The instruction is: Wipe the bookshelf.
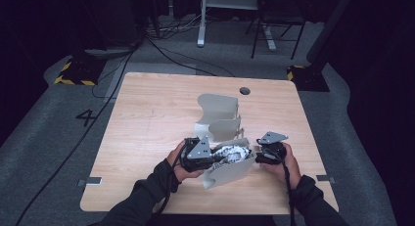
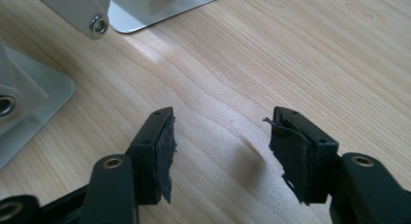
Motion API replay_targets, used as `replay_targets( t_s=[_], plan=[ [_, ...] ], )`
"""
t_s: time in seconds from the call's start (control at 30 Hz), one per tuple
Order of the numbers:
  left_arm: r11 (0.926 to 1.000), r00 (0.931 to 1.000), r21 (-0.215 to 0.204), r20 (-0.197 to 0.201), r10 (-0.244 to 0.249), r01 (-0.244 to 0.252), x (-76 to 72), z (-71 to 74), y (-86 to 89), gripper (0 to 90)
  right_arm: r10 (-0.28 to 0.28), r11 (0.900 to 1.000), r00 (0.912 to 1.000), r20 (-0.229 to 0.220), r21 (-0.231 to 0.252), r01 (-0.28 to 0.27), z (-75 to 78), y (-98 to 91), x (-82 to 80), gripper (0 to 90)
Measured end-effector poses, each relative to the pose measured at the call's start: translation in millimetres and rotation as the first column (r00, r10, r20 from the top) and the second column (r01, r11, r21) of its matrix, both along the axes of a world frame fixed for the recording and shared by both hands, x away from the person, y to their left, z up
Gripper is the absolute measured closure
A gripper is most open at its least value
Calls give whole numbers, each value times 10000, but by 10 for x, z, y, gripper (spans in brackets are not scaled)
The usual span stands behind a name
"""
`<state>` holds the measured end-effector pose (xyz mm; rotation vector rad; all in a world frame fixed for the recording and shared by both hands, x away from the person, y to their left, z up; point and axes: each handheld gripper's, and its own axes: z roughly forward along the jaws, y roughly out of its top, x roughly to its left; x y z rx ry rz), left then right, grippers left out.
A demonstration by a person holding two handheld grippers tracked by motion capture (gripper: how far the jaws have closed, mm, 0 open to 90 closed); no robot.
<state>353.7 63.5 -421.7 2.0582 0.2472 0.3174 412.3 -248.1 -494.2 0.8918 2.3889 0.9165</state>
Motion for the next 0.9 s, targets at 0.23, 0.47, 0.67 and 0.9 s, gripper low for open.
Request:
replay_targets(
  t_s=[0.23, 0.47, 0.67, 0.9],
  plan=[
    [9941, 9990, -1078, 429, 156, -109, -90, 283, 174, 787, -5, 10000, 10000, 74, -3, 5, -4, 0, 8, 424],
    [9981, 9999, -605, -111, -71, 64, -35, 129, 132, 788, -92, 10000, 9999, 71, 14, 92, -6, -11, 10, 423],
    [9984, 9951, 502, -958, -230, 279, 33, -232, -17, 788, -134, 9999, 9998, 121, -11, 134, -8, -16, 12, 418],
    [9865, 9849, 1561, -1718, -215, 487, 33, -595, -138, 788, -164, 9999, 9998, 135, -41, 164, -8, -14, 4, 412]
  ],
)
